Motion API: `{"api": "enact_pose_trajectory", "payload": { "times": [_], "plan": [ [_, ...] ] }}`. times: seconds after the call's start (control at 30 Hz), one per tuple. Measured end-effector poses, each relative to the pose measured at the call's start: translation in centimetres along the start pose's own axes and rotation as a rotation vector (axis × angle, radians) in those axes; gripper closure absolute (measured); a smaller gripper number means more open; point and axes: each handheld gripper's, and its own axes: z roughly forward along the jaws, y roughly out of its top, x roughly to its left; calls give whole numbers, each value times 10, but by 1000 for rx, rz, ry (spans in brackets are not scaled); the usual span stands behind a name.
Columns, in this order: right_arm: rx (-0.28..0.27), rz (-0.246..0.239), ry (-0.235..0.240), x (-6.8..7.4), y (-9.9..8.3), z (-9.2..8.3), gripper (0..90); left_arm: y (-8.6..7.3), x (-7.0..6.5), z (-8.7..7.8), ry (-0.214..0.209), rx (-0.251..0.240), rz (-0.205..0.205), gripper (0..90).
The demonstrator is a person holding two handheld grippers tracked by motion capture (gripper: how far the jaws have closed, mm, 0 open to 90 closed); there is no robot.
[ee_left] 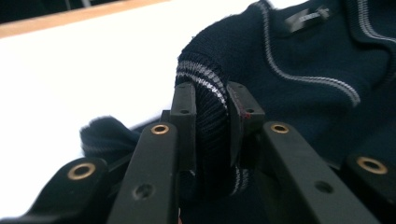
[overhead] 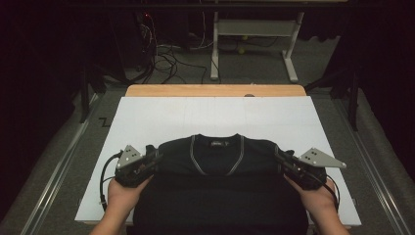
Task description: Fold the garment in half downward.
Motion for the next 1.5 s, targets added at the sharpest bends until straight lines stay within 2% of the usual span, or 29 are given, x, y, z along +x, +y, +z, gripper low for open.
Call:
{"api": "enact_pose_trajectory", "payload": {
  "times": [0.03,0.17,0.27,0.3,0.4,0.57,0.67,0.77,0.87,1.13,1.23,1.4,1.5],
  "plan": [
    [9,11,5,4,-10,-6,799,-4,-4,-4,-11,2,6,709],
    [8,17,6,11,-22,-16,799,-14,-18,-20,-35,4,14,710],
    [-13,-2,-7,20,-31,-27,799,-22,-26,-32,-73,-9,-1,709],
    [-18,-7,-1,25,-36,-33,799,-25,-28,-35,-73,-14,5,709],
    [-18,3,12,28,-40,-36,799,-31,-29,-40,-79,-13,-1,709],
    [9,6,14,34,-49,-44,798,-44,-28,-36,-103,40,-28,710],
    [29,5,15,38,-53,-46,797,-46,-28,-36,-97,62,-18,709],
    [58,-1,9,38,-55,-42,793,-50,-27,-29,-98,120,-27,706],
    [108,-14,-2,38,-59,-36,790,-55,-27,-22,-84,177,-28,702],
    [214,-26,-18,36,-65,-24,780,-61,-25,-12,-53,230,-17,676],
    [244,-25,-14,36,-67,-20,776,-62,-22,-9,-64,236,-33,668],
    [252,-1,2,34,-69,-20,763,-64,-20,-9,-73,235,-50,635],
    [246,4,6,33,-68,-20,711,-63,-18,-9,-92,228,-67,590]
  ]
}}
